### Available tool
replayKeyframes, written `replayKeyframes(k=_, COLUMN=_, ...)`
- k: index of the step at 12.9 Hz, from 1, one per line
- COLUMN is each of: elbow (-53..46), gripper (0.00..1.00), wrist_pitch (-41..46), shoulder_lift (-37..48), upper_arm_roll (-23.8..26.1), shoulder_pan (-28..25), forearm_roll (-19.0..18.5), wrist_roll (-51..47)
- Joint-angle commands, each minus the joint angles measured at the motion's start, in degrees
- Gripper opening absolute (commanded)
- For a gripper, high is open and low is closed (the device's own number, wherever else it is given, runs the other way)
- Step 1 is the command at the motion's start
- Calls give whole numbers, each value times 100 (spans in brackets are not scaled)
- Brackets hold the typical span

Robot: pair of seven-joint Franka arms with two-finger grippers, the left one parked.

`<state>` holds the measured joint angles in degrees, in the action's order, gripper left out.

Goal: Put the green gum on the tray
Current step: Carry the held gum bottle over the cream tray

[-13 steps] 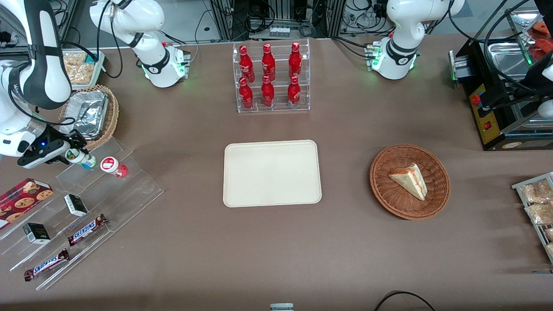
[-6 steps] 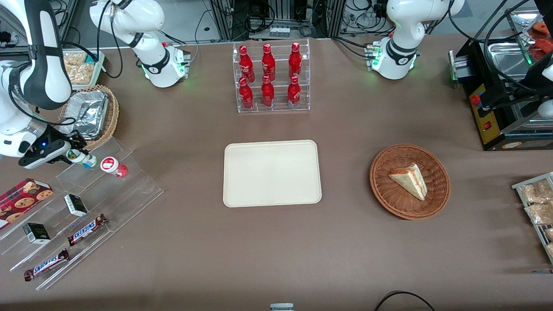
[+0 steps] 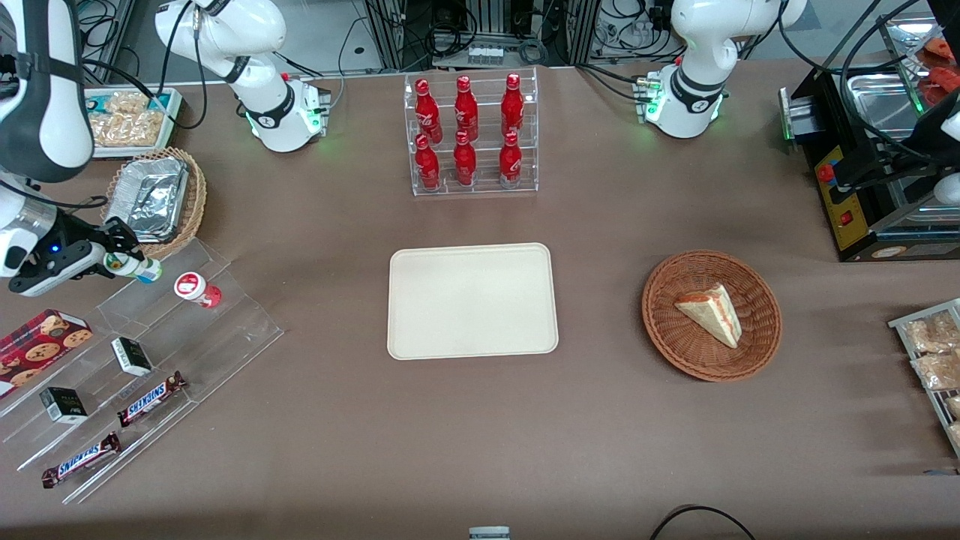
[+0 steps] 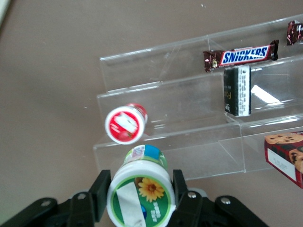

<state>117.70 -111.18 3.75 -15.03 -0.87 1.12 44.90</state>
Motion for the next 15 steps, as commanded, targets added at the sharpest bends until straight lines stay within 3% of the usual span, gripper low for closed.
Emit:
replayKeyframes(k=1, elbow=-764, gripper=0, wrist_pitch=719, shoulder_lift=-287, upper_arm_roll=-26, shoulder_pan=-377, forearm_roll=64, wrist_roll=-673)
replayKeyframes(k=4, elbow=-1345, gripper=0, wrist_pitch=1404, shoulder_lift=-357, upper_arm_roll=-26, shoulder_pan=-983, forearm_roll=64, wrist_roll=-1648)
replayKeyframes(k=9, elbow=-1776, gripper=0, wrist_pitch=1433, shoulder_lift=-488, upper_arm_roll=-17, shoulder_pan=-2257, forearm_roll=73, wrist_roll=-3414)
replayKeyframes(k=12, elbow=-1987, gripper=0, wrist_pitch=1416, shoulder_lift=-796, upper_arm_roll=-17, shoulder_pan=-2882, forearm_roll=432, wrist_roll=-4582)
replayKeyframes(k=15, elbow=-2198, gripper=0, wrist_pitch=1345, shoulder_lift=-1147, upper_arm_roll=-17, shoulder_pan=-3593, forearm_roll=451, wrist_roll=-5875)
